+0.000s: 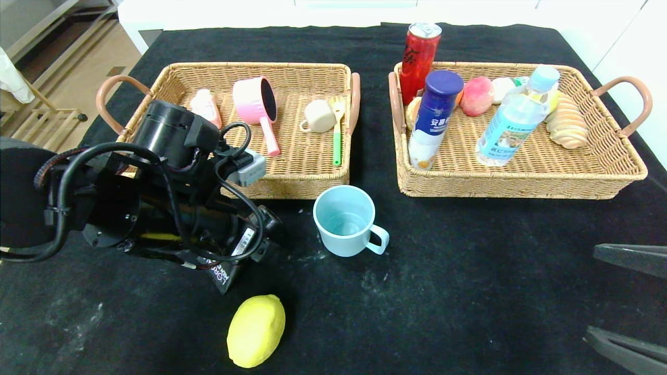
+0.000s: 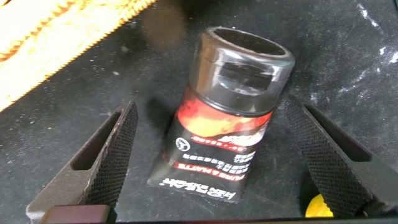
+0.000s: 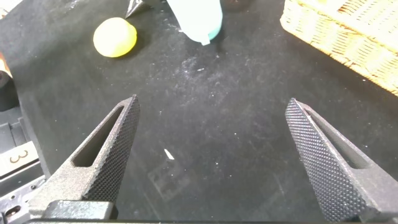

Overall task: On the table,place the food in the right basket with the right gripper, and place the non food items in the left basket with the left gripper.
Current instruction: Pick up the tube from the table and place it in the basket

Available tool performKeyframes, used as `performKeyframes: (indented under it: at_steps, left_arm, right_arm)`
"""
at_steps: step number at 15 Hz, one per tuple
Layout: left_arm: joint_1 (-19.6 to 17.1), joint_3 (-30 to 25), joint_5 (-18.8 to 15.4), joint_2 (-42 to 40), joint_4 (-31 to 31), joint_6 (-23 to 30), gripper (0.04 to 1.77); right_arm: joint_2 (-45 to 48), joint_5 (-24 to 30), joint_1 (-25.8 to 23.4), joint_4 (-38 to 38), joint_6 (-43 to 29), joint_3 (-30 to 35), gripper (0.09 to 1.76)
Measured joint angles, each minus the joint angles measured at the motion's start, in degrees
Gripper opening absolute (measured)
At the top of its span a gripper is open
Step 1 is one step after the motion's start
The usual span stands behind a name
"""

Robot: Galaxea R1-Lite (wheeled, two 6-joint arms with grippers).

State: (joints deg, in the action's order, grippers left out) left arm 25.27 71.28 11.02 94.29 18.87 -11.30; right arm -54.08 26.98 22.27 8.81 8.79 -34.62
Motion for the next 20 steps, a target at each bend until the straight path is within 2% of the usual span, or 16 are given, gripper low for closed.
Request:
performKeyframes:
  at_steps: [5, 9, 13, 20]
  left_arm:
    - [0.0, 0.0, -0.1, 0.7, 0.0, 0.1, 1.72]
    - [0.0, -0.4, -0.1, 0.9, 0.0, 0.2, 1.1]
    - [0.0, -0.7, -0.1, 0.9, -0.1, 0.2, 0.75]
    - [0.1, -1.1, -0.3, 0.7, -0.1, 0.2, 0.69]
  right_arm:
    - [-0.1, 0.0, -0.2, 0.0, 0.0, 0.0, 1.71]
    - [-0.4, 0.0, -0.5, 0.0, 0.1, 0.0, 1.71]
    - [-0.7, -0.1, -0.6, 0.0, 0.3, 0.2, 1.71]
    - [-1.0, -0.1, -0.6, 0.0, 0.3, 0.4, 1.71]
